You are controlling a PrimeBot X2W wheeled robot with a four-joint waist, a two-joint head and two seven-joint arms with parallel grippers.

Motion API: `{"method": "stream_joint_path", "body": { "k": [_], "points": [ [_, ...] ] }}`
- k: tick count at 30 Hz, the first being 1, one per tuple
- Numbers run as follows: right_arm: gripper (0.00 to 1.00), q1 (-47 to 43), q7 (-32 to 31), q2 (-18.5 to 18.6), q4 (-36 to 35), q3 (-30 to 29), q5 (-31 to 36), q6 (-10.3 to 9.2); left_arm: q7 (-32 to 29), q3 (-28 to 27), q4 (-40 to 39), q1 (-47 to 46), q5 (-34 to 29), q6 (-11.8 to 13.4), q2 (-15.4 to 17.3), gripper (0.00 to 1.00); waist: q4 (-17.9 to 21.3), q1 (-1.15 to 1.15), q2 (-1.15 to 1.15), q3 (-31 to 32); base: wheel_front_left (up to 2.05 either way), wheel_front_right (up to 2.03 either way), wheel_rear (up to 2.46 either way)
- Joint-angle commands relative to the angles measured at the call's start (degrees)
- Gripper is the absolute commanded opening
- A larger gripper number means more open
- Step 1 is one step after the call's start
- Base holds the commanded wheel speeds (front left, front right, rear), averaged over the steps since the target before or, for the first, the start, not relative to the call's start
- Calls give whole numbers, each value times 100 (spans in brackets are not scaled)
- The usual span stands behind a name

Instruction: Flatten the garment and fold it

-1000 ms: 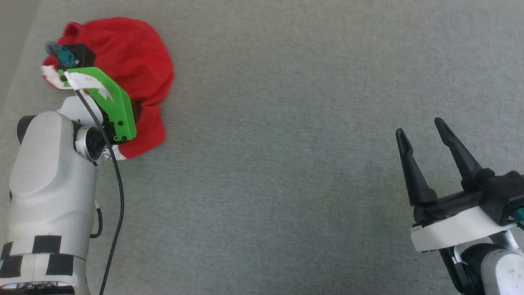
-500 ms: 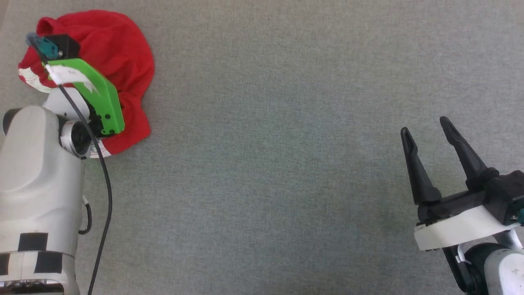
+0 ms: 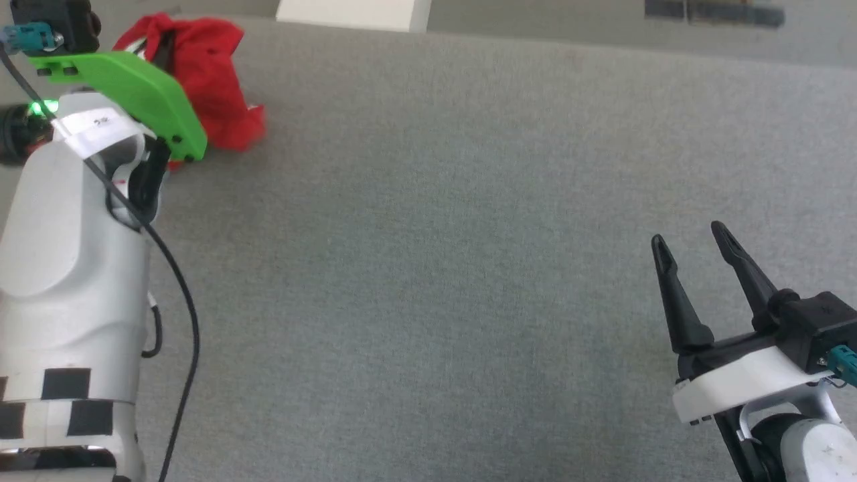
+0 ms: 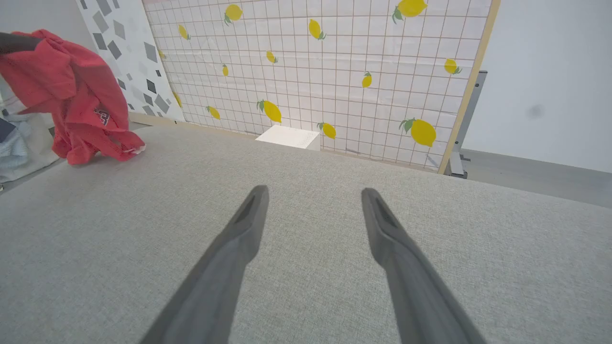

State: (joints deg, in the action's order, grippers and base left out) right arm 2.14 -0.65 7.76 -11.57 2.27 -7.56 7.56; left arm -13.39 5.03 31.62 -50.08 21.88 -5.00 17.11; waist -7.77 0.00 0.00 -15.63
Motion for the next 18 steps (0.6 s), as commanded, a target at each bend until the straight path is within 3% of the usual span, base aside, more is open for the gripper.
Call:
{"method": "stream_joint_path", "body": {
  "k": [1,8,18],
  "points": [
    [100,-48,37,-43,45,-32,-34,-8,140,57,-94,-100,-80,-23,-75,0,-19,0,0,508,0,0,0],
    [100,-65,30,-172,207,-142,-46,-8,472,361,-566,-83,-75,-112,-315,0,150,0,0,1025,0,0,0],
    [100,-27,-45,-257,270,-370,0,-8,388,847,-1320,457,4,-117,-793,0,650,0,0,1269,0,0,0]
  ]
}}
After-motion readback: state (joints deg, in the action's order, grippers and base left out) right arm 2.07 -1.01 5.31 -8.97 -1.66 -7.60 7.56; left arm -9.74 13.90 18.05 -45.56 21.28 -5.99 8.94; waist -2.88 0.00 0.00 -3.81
